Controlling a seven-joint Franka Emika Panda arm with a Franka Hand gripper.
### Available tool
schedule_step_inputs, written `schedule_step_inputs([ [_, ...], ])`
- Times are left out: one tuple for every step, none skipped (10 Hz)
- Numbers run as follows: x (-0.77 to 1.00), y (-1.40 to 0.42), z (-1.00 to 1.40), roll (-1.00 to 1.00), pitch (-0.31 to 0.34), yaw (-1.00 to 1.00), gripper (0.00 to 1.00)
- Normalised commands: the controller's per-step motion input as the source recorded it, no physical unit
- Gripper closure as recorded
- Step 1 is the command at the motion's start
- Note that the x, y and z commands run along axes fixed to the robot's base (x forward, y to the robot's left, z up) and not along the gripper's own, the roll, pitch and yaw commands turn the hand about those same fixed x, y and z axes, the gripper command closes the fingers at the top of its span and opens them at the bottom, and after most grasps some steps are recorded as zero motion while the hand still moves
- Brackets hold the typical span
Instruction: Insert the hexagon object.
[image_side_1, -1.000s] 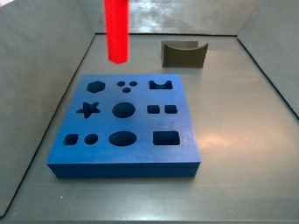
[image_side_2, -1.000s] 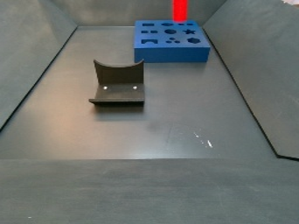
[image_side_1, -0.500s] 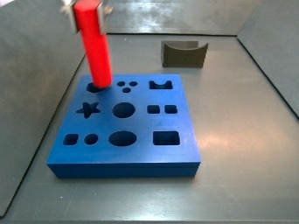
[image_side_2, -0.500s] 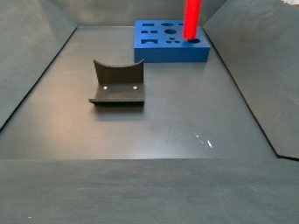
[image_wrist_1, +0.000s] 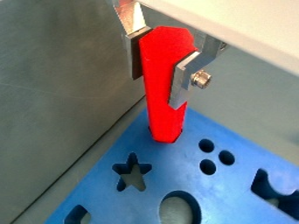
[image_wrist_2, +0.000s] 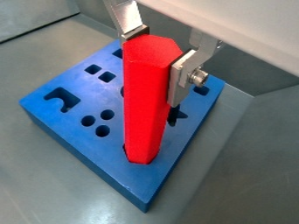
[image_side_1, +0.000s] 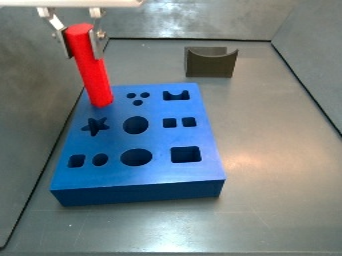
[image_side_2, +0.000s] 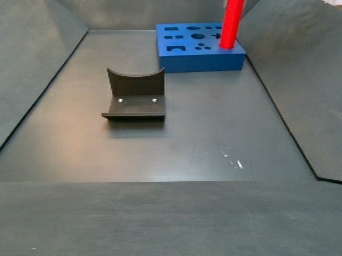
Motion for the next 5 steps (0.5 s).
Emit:
schedule_step_inputs([
  [0.08,0.22,-0.92,-0.13,0.0,0.0,1.0],
  [0.17,0.09,-1.0,0.0,0.0,0.0,1.0],
  [0.25,0.05,-1.0,0.0,0.0,0.0,1.0],
  [0.24,0.08,-0.5,-0.3,-0.01,-0.25,1.0],
  [0.0,-0.17,-0.19,0.04,-0.084,0.09,1.0],
])
